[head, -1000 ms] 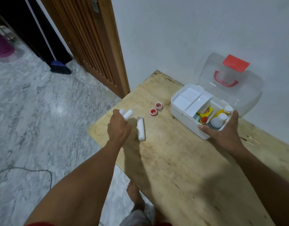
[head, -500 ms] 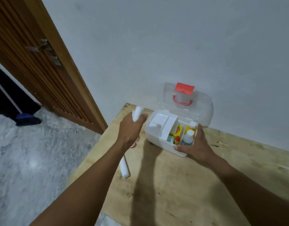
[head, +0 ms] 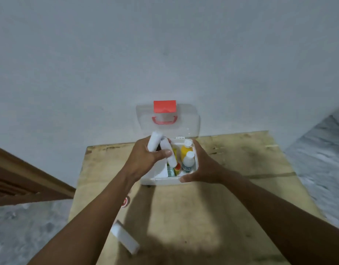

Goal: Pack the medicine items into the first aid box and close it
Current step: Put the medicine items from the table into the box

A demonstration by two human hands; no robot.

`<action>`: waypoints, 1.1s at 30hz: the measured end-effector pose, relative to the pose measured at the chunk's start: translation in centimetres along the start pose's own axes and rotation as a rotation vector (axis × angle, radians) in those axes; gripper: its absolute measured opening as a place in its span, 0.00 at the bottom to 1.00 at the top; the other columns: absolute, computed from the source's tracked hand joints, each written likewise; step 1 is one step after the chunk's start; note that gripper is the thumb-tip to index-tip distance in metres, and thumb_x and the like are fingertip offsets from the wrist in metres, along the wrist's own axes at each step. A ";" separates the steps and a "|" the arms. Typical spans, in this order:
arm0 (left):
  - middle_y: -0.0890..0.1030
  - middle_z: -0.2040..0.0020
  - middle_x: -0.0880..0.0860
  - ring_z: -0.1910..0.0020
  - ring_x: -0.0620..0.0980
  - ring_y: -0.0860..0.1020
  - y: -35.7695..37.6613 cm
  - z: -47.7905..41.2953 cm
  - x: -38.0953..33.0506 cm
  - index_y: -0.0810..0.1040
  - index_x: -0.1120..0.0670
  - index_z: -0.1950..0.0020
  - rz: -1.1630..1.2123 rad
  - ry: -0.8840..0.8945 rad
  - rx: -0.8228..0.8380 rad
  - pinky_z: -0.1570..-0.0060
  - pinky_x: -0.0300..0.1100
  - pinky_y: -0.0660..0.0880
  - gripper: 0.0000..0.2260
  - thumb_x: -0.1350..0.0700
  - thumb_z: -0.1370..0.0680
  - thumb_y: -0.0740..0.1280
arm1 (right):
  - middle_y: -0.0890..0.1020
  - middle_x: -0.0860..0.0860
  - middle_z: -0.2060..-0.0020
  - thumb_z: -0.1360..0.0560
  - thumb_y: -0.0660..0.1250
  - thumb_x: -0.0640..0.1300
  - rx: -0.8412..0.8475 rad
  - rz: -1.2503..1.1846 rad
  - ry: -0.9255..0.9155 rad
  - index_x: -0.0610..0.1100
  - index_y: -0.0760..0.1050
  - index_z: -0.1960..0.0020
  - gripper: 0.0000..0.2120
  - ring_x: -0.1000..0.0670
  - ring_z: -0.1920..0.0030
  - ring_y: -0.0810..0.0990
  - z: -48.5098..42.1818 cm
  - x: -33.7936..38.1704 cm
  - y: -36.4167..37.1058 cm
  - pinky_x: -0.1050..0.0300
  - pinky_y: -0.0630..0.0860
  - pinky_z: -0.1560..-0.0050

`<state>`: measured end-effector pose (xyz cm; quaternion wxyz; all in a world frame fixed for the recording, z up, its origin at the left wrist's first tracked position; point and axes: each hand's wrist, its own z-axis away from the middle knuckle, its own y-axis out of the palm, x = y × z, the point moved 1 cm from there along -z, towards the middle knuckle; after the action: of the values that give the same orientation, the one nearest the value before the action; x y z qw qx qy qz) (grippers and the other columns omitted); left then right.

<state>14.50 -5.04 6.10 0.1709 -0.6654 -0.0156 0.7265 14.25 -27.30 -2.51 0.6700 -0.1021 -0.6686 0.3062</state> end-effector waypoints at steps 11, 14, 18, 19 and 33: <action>0.83 0.64 0.43 0.61 0.37 0.80 3.1 -0.8 1.7 0.82 0.48 0.62 -0.346 0.038 0.127 0.60 0.31 0.75 0.07 0.56 0.33 0.78 | 0.66 0.58 0.31 0.42 0.85 0.52 0.038 0.067 0.026 0.57 0.53 0.26 0.55 0.56 0.30 0.68 0.2 0.2 -0.1 0.49 0.72 0.30; 0.84 0.64 0.48 0.61 0.46 0.81 3.9 -1.1 1.7 0.82 0.51 0.62 -0.442 0.037 0.140 0.56 0.48 0.78 0.07 0.51 0.34 0.77 | 0.66 0.55 0.33 0.42 0.85 0.48 0.051 0.061 0.008 0.55 0.54 0.28 0.53 0.55 0.30 0.68 0.1 -0.1 -0.1 0.49 0.72 0.32; 0.84 0.63 0.48 0.61 0.51 0.80 4.6 -1.5 1.0 0.76 0.49 0.64 -0.667 0.130 0.147 0.58 0.49 0.76 0.10 0.46 0.30 0.73 | 0.68 0.53 0.36 0.44 0.85 0.52 0.047 0.075 -0.012 0.50 0.55 0.28 0.55 0.51 0.33 0.70 -0.1 -0.7 0.1 0.44 0.74 0.34; 0.84 0.63 0.48 0.62 0.51 0.79 4.7 -1.6 0.9 0.74 0.47 0.65 -0.728 0.159 0.138 0.60 0.46 0.74 0.11 0.46 0.30 0.73 | 0.68 0.53 0.37 0.44 0.85 0.53 0.046 0.078 -0.021 0.49 0.55 0.28 0.55 0.51 0.34 0.71 -0.2 -0.8 0.1 0.44 0.74 0.35; 0.84 0.62 0.49 0.62 0.50 0.83 6.4 -0.2 2.6 0.80 0.51 0.54 -0.388 -0.136 0.140 0.61 0.51 0.81 0.06 0.57 0.30 0.73 | 0.65 0.49 0.28 0.51 0.82 0.70 0.054 -0.003 0.134 0.48 0.45 0.22 0.71 0.46 0.26 0.67 -0.5 -2.9 0.9 0.39 0.73 0.32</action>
<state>13.13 -10.37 1.96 0.3518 -0.5860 -0.1045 0.7224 14.75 -28.04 -5.45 0.7163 -0.1033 -0.6137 0.3157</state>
